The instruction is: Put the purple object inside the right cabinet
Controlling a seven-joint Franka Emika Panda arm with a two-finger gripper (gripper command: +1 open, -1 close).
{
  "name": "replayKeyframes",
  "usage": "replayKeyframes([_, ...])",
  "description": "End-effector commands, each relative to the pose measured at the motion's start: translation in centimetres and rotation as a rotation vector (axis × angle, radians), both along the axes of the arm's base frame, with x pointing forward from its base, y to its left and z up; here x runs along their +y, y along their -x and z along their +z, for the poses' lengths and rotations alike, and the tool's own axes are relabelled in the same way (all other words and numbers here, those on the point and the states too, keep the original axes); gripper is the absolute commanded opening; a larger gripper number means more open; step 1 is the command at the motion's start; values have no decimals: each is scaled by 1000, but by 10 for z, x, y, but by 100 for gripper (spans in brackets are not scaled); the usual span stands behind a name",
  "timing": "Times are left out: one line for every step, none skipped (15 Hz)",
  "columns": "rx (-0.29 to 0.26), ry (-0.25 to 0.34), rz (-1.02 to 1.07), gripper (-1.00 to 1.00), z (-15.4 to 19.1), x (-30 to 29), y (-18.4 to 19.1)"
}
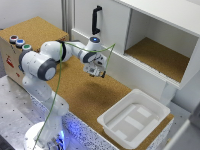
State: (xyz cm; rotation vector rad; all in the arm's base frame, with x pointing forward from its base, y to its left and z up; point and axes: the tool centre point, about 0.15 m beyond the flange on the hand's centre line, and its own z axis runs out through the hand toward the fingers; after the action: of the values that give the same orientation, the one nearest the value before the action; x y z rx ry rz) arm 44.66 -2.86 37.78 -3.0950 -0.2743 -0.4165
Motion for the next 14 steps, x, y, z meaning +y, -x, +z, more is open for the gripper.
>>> replayKeyframes([9,56,-112,-100,93,-87,-34])
replayKeyframes([-25,55,-111,-100,112,-112,-46])
replayKeyframes([-64,68,-109,-100,127,-128,-55])
replayKeyframes([-95,55,-102,-100,138,-142,-62])
replayKeyframes([-124,63,-82,-100,148,-156,-69])
replayKeyframes([-154,84,-81,-100,155,-172,-76])
replayKeyframes([-167,58,-63,-100,158,-193,-84])
replayKeyframes([-186,55,-43,-100,156,-210,-92])
replayKeyframes([-200,28,-8,-100,151,-226,-102])
replayKeyframes([-199,8,25,-100,146,-238,-112])
replayKeyframes([-196,5,52,-100,142,-244,-122])
replayKeyframes([-196,-15,92,-100,137,-251,-134])
replayKeyframes([-206,-17,122,-100,133,-254,-144])
replayKeyframes([-225,-24,138,-100,131,-257,-153])
